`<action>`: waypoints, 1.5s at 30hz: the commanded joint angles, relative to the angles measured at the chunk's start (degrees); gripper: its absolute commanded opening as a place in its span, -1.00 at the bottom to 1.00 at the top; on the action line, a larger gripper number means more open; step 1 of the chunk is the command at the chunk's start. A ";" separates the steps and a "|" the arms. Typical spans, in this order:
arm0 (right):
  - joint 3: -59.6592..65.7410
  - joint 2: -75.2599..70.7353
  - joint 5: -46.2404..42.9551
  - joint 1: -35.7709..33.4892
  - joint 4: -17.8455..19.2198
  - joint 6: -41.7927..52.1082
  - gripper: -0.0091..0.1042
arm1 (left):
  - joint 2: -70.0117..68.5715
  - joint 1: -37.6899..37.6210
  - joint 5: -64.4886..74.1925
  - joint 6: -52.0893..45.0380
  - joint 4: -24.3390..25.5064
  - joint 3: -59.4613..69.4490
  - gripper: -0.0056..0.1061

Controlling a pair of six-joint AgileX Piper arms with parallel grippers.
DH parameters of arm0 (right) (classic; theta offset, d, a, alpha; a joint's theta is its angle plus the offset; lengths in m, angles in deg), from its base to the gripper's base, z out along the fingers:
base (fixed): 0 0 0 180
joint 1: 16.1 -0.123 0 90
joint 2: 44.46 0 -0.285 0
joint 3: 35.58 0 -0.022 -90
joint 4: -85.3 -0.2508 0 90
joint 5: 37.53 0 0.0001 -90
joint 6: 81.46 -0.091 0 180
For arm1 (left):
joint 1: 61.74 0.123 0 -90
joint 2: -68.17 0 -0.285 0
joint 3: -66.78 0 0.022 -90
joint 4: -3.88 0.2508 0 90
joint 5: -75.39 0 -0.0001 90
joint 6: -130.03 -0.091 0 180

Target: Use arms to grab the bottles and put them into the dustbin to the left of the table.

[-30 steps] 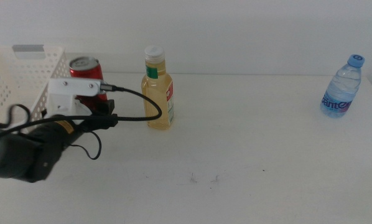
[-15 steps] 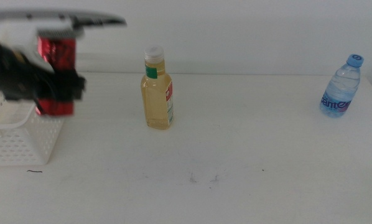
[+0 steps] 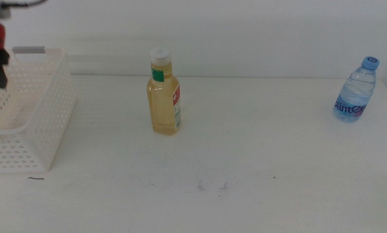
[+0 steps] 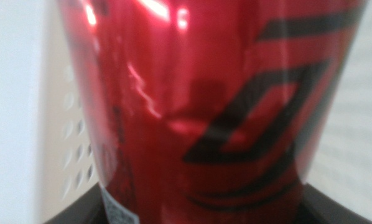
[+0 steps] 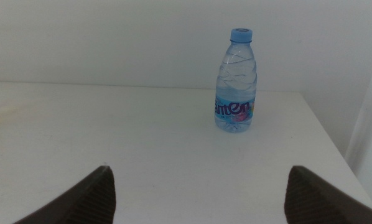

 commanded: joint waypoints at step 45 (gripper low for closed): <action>0.19 -0.28 -0.49 0.34 0.31 0.57 0.56 | -33.25 -39.53 -114.82 7.73 -4.74 85.29 0.78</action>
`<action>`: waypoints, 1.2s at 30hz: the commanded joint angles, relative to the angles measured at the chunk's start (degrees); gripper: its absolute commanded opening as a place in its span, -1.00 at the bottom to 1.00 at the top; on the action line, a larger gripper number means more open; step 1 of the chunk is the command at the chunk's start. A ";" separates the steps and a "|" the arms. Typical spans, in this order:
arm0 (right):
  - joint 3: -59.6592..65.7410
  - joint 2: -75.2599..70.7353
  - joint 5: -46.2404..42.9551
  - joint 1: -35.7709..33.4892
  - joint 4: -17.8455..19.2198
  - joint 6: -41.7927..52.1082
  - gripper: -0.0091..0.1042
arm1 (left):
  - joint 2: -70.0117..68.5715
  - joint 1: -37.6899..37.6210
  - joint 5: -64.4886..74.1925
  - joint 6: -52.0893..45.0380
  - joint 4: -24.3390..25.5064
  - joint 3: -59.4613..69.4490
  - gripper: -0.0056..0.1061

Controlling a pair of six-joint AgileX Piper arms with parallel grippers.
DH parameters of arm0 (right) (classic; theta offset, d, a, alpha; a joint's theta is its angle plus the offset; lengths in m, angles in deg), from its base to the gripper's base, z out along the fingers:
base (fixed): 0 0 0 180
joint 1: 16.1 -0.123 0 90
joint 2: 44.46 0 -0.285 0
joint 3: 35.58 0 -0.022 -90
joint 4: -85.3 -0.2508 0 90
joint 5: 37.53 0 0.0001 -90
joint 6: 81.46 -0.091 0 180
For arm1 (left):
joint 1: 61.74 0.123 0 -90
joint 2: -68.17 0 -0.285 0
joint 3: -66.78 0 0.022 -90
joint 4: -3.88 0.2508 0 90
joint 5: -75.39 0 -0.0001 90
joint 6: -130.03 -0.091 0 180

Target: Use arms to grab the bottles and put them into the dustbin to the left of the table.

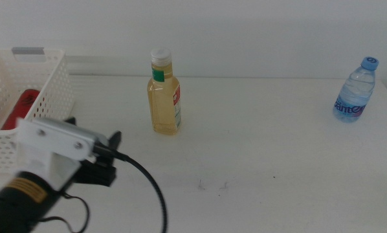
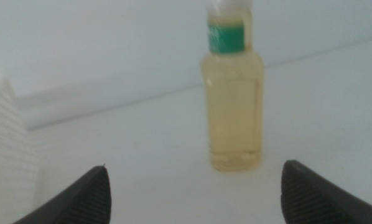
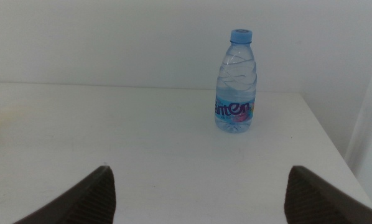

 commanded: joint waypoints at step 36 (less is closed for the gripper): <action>0.19 -0.28 -0.49 0.34 0.31 0.57 0.56 | 46.09 -1.29 -15.79 12.36 8.11 -32.03 0.78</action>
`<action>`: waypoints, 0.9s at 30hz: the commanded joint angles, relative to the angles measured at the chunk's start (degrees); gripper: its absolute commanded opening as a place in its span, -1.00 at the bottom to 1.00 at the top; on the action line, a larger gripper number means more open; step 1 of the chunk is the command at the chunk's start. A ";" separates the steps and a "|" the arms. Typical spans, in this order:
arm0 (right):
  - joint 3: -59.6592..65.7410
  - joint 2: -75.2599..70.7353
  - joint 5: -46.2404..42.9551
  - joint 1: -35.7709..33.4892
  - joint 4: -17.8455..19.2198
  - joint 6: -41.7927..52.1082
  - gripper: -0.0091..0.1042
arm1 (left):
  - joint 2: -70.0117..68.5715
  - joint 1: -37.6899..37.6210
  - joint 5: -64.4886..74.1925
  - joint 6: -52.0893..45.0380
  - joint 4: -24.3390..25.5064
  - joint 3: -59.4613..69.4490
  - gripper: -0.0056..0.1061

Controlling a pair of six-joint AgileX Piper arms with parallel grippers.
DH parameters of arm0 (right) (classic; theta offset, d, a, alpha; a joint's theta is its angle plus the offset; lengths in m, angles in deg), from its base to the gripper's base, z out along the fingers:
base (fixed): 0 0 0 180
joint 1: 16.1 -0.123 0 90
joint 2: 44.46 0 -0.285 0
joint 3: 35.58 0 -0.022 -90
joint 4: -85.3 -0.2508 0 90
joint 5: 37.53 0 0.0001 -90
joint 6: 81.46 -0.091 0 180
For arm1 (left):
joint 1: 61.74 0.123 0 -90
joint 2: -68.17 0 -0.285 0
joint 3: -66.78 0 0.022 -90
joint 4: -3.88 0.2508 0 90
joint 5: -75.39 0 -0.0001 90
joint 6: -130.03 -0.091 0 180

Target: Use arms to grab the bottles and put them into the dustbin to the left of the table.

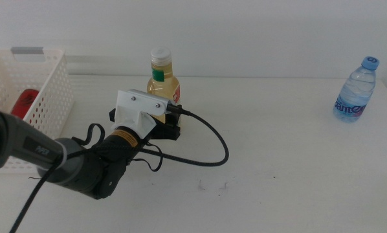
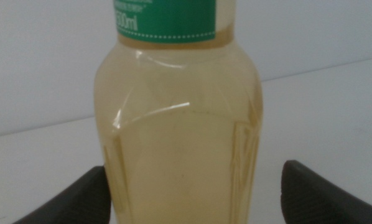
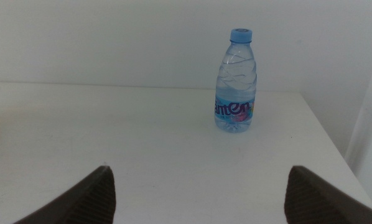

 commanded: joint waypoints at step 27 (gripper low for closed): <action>0.19 -0.28 -0.49 0.34 0.31 0.57 0.56 | 11.48 1.01 -0.41 -0.14 -0.37 -13.87 0.75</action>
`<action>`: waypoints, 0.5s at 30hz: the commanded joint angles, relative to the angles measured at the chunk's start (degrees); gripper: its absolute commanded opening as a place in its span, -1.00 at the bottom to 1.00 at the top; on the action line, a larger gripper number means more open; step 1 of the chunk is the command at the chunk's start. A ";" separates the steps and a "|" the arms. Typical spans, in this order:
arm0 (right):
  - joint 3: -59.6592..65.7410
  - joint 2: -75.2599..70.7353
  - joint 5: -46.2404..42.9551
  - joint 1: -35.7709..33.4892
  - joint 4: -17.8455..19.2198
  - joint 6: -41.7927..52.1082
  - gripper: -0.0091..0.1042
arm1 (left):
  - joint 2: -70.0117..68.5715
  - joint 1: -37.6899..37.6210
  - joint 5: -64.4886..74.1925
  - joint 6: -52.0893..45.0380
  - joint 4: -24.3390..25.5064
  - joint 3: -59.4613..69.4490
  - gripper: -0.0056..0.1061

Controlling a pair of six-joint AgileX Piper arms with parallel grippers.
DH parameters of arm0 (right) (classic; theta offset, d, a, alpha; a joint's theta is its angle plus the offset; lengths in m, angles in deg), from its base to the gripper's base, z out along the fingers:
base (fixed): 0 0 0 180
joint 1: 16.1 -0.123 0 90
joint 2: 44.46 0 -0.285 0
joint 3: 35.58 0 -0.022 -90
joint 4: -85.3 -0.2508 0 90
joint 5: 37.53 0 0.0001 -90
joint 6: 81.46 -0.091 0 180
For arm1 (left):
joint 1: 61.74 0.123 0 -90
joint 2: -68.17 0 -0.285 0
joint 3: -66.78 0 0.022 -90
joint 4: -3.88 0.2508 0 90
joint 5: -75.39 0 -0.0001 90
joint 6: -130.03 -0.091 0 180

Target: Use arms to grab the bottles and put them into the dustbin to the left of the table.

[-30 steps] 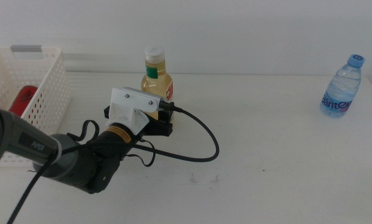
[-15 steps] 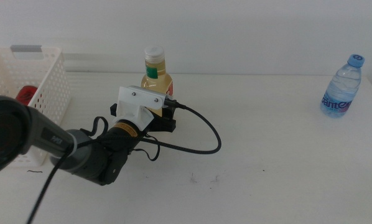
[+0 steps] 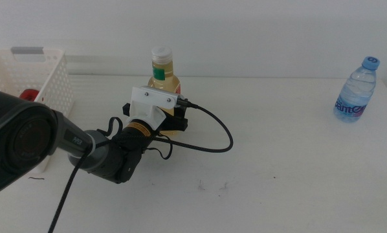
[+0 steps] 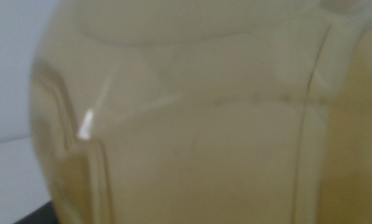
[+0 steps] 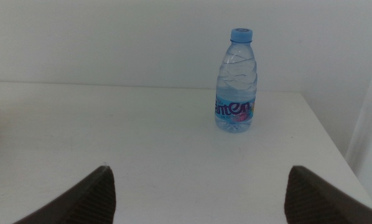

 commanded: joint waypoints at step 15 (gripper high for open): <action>0.19 -0.28 -0.49 0.34 0.31 0.57 0.56 | -27.11 0.15 4.95 -1.81 4.56 18.09 -0.83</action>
